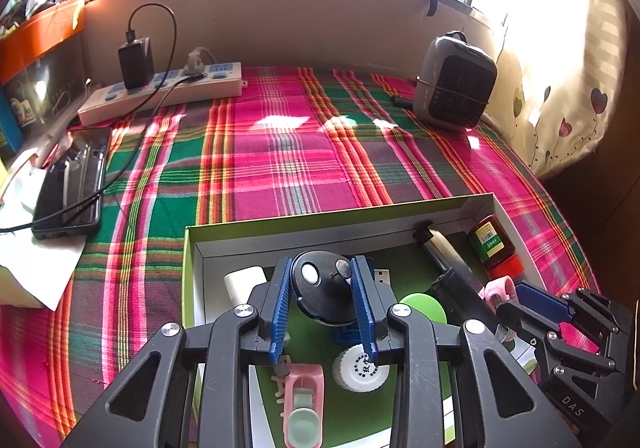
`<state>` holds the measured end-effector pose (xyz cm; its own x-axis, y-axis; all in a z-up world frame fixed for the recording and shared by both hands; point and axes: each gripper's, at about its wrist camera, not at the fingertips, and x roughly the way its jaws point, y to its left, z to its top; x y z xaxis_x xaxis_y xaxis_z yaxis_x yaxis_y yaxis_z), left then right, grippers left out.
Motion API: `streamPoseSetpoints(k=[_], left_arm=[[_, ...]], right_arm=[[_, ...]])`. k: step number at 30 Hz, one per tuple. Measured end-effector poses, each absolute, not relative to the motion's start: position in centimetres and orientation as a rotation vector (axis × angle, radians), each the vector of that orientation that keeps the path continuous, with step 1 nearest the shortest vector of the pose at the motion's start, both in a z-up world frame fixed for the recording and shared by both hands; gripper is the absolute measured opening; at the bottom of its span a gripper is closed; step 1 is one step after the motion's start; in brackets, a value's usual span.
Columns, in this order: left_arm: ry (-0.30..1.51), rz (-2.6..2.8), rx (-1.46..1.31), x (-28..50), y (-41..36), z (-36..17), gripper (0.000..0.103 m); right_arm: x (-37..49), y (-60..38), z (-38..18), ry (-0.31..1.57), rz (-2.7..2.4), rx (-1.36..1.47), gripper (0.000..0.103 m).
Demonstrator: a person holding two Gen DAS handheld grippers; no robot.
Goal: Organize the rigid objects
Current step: 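Lower and open the left tool to release the disc while the right tool releases the clip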
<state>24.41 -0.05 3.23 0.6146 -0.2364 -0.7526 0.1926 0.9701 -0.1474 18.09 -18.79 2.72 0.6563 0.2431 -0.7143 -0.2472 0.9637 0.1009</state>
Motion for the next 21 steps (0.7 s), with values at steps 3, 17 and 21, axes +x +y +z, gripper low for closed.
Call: streamPoseSetpoints(k=[3,17,21], left_arm=[[0.874,-0.243,-0.05,24.4,-0.1,3.2,0.029],[0.876,-0.227,-0.054,23.7,0.2,3.3,0.034],[0.87,-0.223,-0.055,23.2,0.3,3.5,0.034]], right_arm=[[18.1,-18.8,2.7,0.807,0.277,-0.003,0.025],[17.9,-19.3,2.8,0.803,0.273,0.037,0.025],[17.7,-19.5,3.0,0.797,0.271,0.048,0.028]])
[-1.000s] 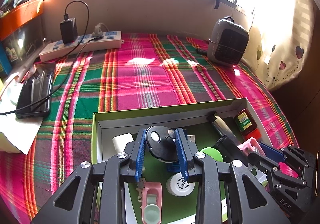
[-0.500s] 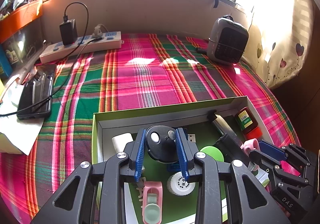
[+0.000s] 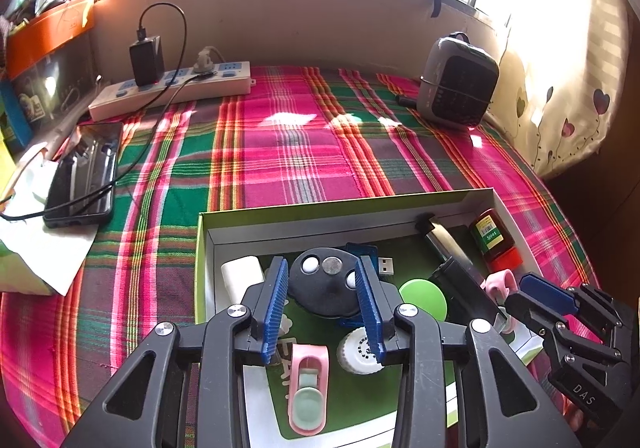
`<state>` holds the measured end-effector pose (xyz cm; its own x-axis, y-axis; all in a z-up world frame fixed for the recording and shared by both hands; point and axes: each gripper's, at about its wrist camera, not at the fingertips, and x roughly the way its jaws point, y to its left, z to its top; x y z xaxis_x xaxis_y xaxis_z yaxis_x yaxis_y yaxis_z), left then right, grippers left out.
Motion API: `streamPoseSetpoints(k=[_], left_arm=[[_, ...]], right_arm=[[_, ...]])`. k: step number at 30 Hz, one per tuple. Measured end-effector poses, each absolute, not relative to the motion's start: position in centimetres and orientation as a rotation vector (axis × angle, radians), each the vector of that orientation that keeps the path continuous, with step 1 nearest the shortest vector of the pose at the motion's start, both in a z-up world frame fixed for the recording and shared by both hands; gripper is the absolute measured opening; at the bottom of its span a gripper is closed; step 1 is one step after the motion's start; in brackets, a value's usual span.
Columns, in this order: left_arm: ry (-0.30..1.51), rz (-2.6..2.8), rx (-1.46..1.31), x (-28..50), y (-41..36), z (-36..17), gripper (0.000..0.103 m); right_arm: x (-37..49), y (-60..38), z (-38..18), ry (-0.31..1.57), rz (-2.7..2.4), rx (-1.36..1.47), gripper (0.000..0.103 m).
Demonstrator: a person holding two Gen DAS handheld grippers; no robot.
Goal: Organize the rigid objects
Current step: 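Lower and open the left tool to release the disc while the right tool releases the clip, then withdraw both open tools from the box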
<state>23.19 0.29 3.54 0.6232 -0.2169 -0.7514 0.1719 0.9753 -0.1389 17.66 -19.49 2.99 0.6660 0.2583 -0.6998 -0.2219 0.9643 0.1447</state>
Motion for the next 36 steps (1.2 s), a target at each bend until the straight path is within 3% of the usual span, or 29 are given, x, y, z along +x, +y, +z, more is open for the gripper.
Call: streamPoseSetpoints(k=[9,24,36], left_arm=[[0.854,-0.215,-0.058,21.5,0.4,4.4,0.037],[0.822,-0.194,-0.051,16.1,0.4,5.9,0.039],[0.837,-0.123,-0.019,11.3,0.2,4.3,0.04]], right_arm=[[16.7,-19.6,3.8,0.771,0.27,0.059,0.037],[13.8,-19.1,5.0,0.747,0.278,0.059,0.039],[11.3,-17.9,4.5,0.778,0.278,0.021,0.039]])
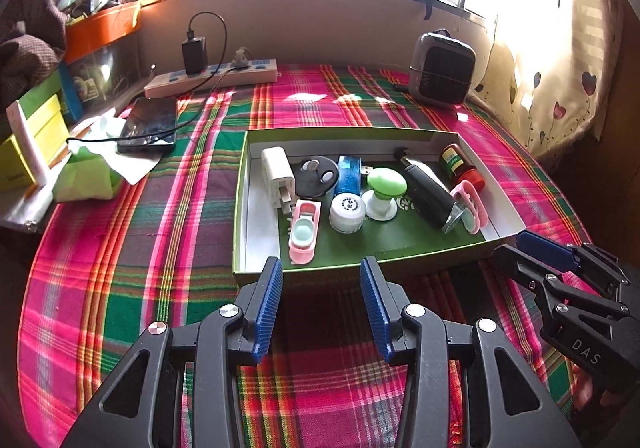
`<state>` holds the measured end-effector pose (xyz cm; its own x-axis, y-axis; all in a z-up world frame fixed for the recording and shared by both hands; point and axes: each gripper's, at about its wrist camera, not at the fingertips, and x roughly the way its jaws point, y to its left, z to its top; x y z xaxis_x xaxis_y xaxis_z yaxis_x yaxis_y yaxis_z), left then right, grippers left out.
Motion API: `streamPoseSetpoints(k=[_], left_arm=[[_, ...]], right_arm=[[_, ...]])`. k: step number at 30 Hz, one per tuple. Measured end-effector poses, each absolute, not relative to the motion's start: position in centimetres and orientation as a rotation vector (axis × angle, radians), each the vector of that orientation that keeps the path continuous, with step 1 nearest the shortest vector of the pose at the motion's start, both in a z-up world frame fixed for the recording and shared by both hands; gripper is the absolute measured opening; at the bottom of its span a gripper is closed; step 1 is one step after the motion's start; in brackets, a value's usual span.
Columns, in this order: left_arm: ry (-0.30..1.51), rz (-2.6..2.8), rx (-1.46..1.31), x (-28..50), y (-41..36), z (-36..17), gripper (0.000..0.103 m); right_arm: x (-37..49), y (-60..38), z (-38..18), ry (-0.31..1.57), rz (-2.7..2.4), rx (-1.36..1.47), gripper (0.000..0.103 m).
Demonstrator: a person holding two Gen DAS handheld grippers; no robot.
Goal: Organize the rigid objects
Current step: 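Withdraw both open tools from the box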
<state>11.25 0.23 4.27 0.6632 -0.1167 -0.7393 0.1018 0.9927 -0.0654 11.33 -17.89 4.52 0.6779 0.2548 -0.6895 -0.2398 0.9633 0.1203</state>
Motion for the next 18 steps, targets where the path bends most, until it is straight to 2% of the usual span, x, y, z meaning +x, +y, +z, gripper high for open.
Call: streamPoseSetpoints(k=[18], left_arm=[[0.901,-0.071,-0.003,7.7,0.2,1.0,0.04]], right_arm=[[8.9,-15.6,2.3,0.867,0.267,-0.026,0.039]])
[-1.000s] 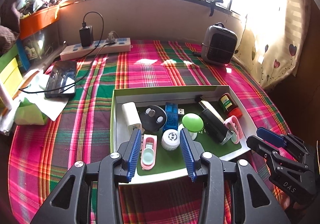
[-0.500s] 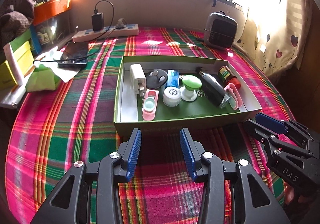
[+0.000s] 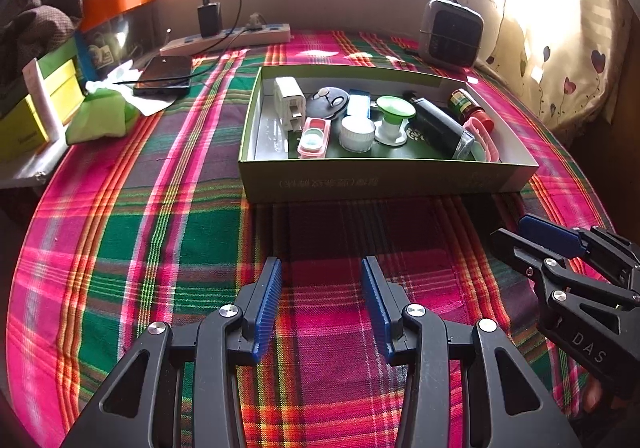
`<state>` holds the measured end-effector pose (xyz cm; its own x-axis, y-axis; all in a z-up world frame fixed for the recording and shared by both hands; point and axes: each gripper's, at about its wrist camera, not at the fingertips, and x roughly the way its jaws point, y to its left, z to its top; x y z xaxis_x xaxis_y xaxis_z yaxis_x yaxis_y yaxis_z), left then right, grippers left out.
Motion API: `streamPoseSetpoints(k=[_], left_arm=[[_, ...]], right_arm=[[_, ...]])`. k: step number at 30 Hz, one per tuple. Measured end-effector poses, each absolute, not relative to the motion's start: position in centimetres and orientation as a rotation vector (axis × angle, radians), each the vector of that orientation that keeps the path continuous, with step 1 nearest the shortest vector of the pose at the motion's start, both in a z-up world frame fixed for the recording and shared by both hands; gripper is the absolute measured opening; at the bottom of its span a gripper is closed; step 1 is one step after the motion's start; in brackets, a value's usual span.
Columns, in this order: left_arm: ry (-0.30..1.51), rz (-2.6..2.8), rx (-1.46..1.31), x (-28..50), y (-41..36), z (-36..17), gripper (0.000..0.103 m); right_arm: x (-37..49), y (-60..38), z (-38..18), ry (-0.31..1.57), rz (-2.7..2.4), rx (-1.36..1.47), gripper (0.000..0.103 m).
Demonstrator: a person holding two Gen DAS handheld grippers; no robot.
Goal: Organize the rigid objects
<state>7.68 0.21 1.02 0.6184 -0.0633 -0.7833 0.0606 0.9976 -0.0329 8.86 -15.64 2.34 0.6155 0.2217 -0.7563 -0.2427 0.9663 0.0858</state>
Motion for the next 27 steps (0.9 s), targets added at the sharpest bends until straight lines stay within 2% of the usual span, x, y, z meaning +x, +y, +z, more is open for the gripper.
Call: streamPoseSetpoints(k=[10,12,14,22,27], left_arm=[[0.885,-0.031,0.022,6.7,-0.8,0.7,0.045],[0.887,-0.023,0.029,6.6,-1.1,0.7,0.049],[0.887,-0.016,0.024,6.5,-1.1,0.7,0.049],[0.888,-0.005,0.023,6.5,-1.2,0.7,0.051],[0.888,-0.005,0.022,6.5,-1.2,0.7,0.051]], right_arm=[[7.8,-15.4,1.2,0.908,0.197,-0.064,0.04],[7.7,-15.5,1.1,0.909,0.18,-0.065,0.05],[7.6,-15.7,1.1,0.907,0.166,-0.059,0.053],[7.7,-15.8,1.1,0.906,0.158,-0.058,0.055],[7.7,-15.5,1.0,0.909,0.166,-0.067,0.061]])
